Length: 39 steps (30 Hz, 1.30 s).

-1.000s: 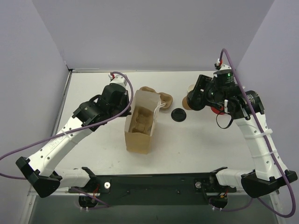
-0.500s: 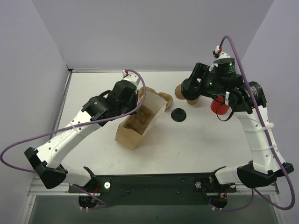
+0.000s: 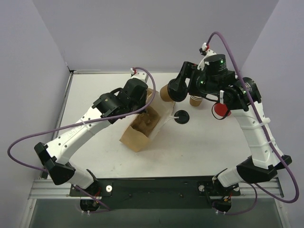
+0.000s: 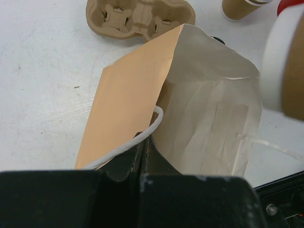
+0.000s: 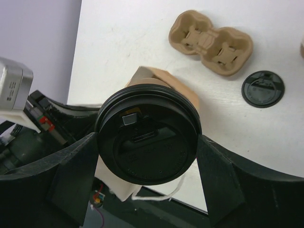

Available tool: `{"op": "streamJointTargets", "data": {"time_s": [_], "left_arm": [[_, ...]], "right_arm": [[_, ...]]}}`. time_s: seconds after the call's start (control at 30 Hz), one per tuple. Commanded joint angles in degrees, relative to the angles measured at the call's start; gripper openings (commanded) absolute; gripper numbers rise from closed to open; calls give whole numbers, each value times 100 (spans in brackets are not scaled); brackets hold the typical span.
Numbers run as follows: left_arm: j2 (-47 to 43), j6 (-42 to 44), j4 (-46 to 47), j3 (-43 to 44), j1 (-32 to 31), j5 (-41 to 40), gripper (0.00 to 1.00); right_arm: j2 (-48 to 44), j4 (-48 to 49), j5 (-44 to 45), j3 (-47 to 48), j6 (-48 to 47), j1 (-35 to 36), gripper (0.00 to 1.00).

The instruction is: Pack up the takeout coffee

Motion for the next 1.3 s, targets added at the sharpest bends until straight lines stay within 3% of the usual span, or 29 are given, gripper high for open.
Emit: {"op": "streamJointTargets", "data": {"time_s": [0.0,0.47,0.73,0.93,1.27], "left_arm": [[76,-468,-173,471,-33,-401,0],[542,-2242,-736,1025,-323,-1016,0],[533,-3420,-420,595,-631,-1455,0],[428,-3553,-252,410,-684,-1648,0],[402,-3351,-68,374,-789,-1509,0]], "right_arm": [[137,-37,-234,159,219,302,49],[506,-660,-296,370,202,549,48],[1077,-1390,-24,1073,-36,637,48],[1324,-1899,433,1740,-291,602,48],[1631,-1751,345,2224,-221,488,48]]}}
